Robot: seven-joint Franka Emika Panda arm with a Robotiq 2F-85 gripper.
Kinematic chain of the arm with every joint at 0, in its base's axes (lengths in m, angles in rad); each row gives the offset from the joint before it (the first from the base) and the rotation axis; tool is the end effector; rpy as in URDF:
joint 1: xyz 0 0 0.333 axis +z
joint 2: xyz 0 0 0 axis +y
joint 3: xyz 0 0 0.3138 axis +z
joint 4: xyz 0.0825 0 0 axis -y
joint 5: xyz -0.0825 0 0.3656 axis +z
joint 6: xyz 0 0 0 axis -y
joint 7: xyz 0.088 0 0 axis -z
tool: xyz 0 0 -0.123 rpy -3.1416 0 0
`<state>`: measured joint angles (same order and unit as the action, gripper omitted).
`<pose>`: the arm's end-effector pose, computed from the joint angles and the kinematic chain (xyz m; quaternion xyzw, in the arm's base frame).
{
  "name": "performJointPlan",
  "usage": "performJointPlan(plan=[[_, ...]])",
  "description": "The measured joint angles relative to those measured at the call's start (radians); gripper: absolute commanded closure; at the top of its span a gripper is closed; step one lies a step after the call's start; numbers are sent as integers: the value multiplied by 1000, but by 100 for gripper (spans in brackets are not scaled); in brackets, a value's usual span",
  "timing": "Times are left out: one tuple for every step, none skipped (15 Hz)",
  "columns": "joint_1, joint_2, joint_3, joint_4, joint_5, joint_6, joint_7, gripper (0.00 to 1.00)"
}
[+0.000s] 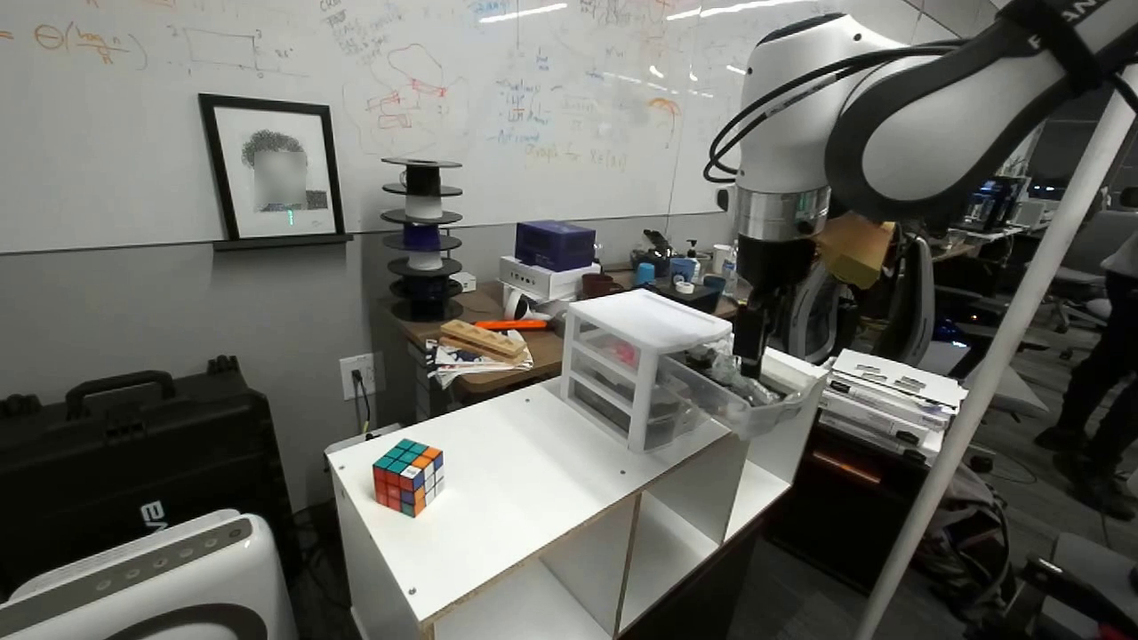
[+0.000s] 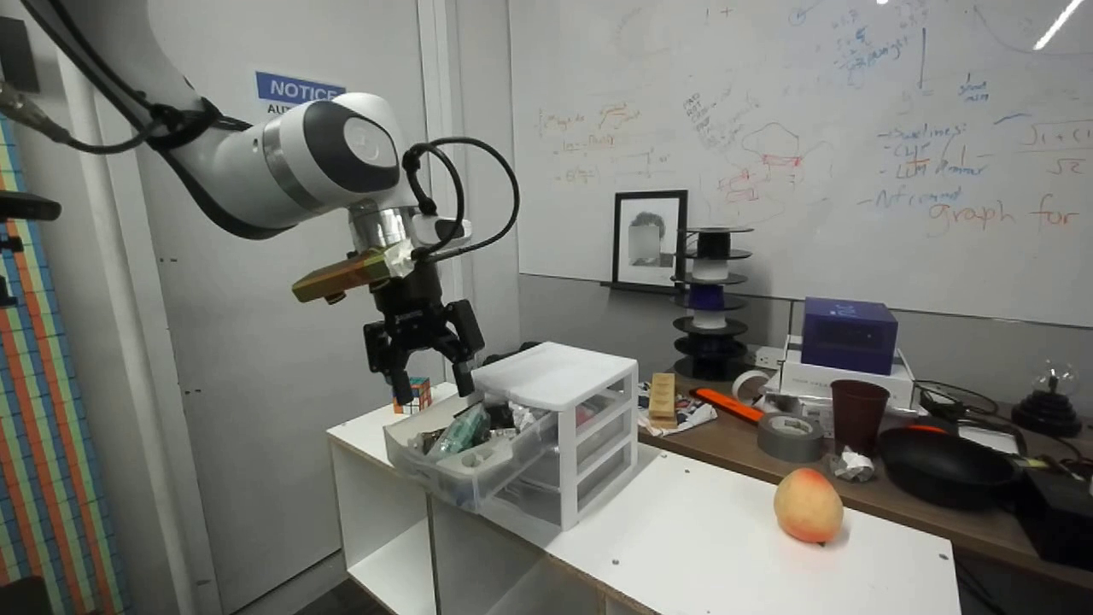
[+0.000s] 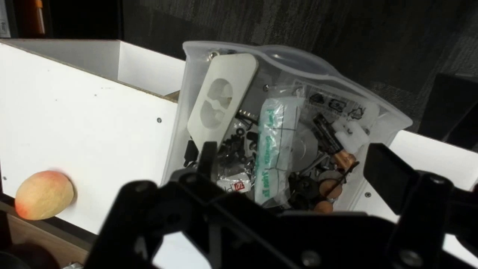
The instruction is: Pick up the white objects from the table and put them in the open drawer and close it
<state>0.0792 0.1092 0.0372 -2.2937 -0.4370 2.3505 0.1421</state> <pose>0.5044 0.0481 0.2954 0.9781 0.1438 -0.0059 0.1501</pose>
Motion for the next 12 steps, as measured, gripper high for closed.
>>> performJointPlan(plan=[[2, -8, 5, -16, 0, 1, 23, 0], [4, -16, 10, -33, 0, 4, 51, 0], [8, -25, 16, -53, 0, 11, 80, 0], [13, -37, 21, -74, 1, 24, 108, 0], [18, -51, 27, -99, 7, 40, 133, 0], [21, -67, 34, -125, 17, 57, 151, 0], [23, -86, 40, -155, 29, 79, 167, 0], [24, -104, 46, -186, 42, 103, 181, 0], [25, -124, 50, -218, 65, 124, 190, 0], [25, -144, 53, -250, 92, 142, 197, 0], [25, -164, 53, -280, 118, 155, 205, 0], [24, -183, 53, -307, 136, 165, 220, 0]])
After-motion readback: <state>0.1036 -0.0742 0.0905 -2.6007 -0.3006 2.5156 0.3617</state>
